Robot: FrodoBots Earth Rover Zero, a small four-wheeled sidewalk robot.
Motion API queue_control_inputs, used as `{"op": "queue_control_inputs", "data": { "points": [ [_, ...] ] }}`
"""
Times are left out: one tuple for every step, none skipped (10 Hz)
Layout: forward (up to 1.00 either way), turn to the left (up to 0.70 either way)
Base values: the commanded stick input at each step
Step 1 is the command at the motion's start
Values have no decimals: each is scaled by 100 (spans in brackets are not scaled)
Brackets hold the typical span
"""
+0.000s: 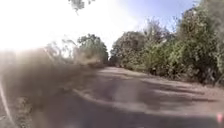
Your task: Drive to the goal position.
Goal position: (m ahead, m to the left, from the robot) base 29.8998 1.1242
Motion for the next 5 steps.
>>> {"op": "queue_control_inputs", "data": {
  "points": [
    [70, 0],
    [70, 0],
    [70, 0],
    [70, 2],
    [70, 35]
  ]
}}
